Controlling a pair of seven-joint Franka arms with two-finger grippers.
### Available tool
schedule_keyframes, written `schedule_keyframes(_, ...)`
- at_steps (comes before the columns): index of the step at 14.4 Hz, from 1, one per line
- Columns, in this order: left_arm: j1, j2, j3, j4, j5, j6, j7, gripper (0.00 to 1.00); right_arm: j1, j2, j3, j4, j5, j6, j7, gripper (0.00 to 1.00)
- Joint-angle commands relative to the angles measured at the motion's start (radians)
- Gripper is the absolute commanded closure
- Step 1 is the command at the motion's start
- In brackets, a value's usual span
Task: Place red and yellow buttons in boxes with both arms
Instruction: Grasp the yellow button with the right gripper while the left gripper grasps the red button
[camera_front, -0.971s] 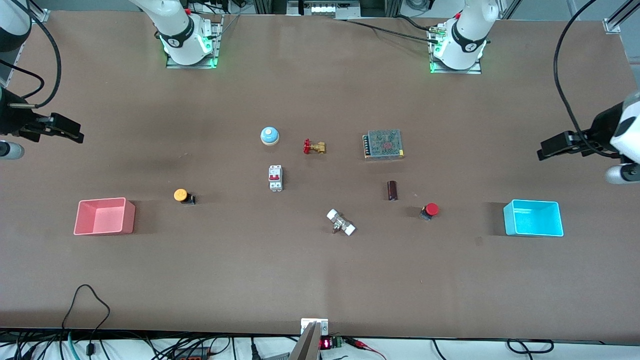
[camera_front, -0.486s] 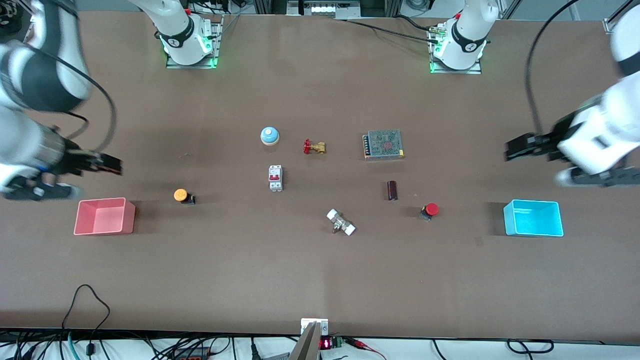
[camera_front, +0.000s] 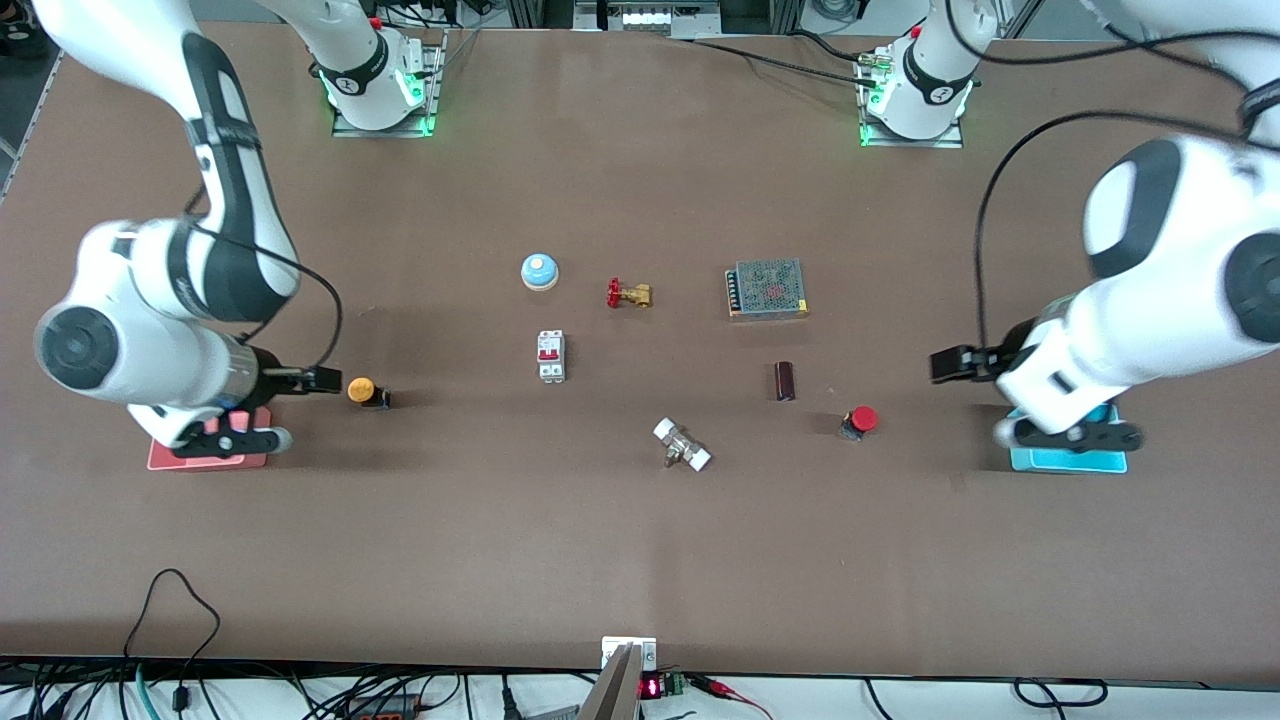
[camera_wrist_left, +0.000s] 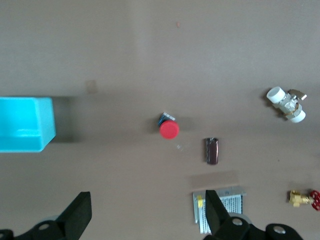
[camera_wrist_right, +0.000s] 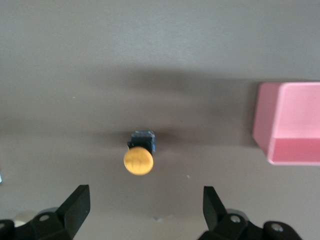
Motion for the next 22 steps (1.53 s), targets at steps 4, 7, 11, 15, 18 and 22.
schedule_keyframes(4, -0.034, 0.031, 0.001, -0.168, 0.013, 0.239, -0.068, 0.00, 0.036, 0.072, 0.002, -0.031, 0.019, 0.076, -0.020, 0.00)
schedule_keyframes(7, -0.039, 0.017, 0.002, -0.303, 0.016, 0.397, -0.085, 0.00, 0.039, 0.112, 0.002, -0.036, 0.019, 0.101, -0.020, 0.00)
schedule_keyframes(11, -0.039, -0.003, 0.002, -0.474, 0.016, 0.598, -0.092, 0.00, 0.040, 0.125, 0.002, -0.094, 0.019, 0.174, -0.033, 0.00)
schedule_keyframes(15, -0.042, 0.003, 0.002, -0.567, 0.016, 0.738, -0.112, 0.00, 0.042, 0.127, 0.006, -0.129, 0.019, 0.207, -0.045, 0.00)
schedule_keyframes(18, -0.042, 0.046, 0.002, -0.581, 0.016, 0.776, -0.112, 0.00, 0.054, 0.127, 0.006, -0.132, 0.019, 0.198, -0.047, 0.00)
schedule_keyframes(22, -0.059, 0.080, 0.004, -0.570, 0.016, 0.779, -0.114, 0.00, 0.049, 0.126, 0.006, -0.135, 0.018, 0.188, -0.047, 0.39)
